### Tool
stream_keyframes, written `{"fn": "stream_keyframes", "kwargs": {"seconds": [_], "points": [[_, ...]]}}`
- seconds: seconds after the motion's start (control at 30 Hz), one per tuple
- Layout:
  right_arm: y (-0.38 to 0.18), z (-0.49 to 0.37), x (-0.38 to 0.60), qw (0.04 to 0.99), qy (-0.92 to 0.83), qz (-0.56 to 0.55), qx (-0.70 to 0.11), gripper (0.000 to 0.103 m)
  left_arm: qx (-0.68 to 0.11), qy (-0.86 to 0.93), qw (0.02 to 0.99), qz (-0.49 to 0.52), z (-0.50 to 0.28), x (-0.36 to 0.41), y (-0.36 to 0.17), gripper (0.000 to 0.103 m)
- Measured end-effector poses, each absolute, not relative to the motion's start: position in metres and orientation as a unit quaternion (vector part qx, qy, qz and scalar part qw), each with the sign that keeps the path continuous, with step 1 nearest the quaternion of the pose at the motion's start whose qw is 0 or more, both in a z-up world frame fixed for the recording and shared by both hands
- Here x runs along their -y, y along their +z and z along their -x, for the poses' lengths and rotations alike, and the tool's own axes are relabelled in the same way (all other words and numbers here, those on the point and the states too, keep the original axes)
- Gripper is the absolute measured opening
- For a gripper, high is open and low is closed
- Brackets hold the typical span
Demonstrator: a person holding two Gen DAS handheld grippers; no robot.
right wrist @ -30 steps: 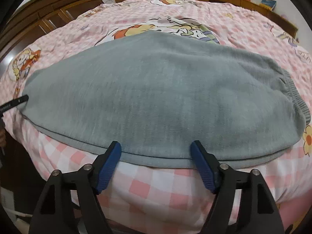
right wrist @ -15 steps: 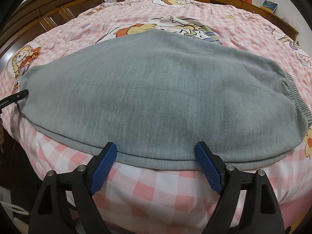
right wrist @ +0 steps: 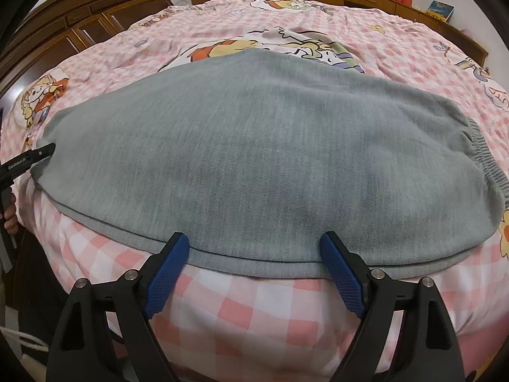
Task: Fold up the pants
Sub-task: 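Grasp the end of the folded grey pants with the left gripper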
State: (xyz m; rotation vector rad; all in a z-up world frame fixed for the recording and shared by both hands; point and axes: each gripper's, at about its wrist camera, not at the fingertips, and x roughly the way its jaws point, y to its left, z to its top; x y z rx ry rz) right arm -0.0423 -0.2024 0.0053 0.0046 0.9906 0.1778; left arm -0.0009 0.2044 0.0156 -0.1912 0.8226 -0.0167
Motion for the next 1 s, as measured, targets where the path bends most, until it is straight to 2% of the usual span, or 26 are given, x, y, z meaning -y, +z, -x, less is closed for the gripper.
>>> {"fn": "stream_keyframes", "kwargs": {"seconds": [0.1, 0.17, 0.27, 0.47, 0.7, 1.0], "points": [[0.006, 0.041, 0.203, 0.876, 0.086, -0.004, -0.475, 0.087, -0.396, 0.000, 0.914, 0.092, 0.003, -0.202, 0.016, 0.044], [0.007, 0.041, 0.203, 0.876, 0.087, -0.007, -0.474, 0.087, -0.398, -0.011, 0.911, 0.101, 0.004, -0.200, 0.018, 0.022], [0.007, 0.041, 0.206, 0.876, 0.092, -0.015, -0.473, 0.087, -0.401, -0.016, 0.910, 0.100, 0.006, -0.197, 0.026, 0.012], [0.011, 0.043, 0.210, 0.876, 0.095, -0.030, -0.472, 0.085, -0.379, -0.040, 0.917, 0.118, 0.018, -0.189, 0.058, 0.009], [0.022, 0.047, 0.226, 0.874, 0.098, -0.077, -0.470, 0.073, -0.359, -0.090, 0.923, 0.106, 0.027, -0.159, 0.106, 0.009], [0.032, 0.057, 0.243, 0.878, 0.099, -0.102, -0.457, 0.072, -0.354, -0.149, 0.921, 0.074, 0.023, -0.085, 0.149, 0.009]]}}
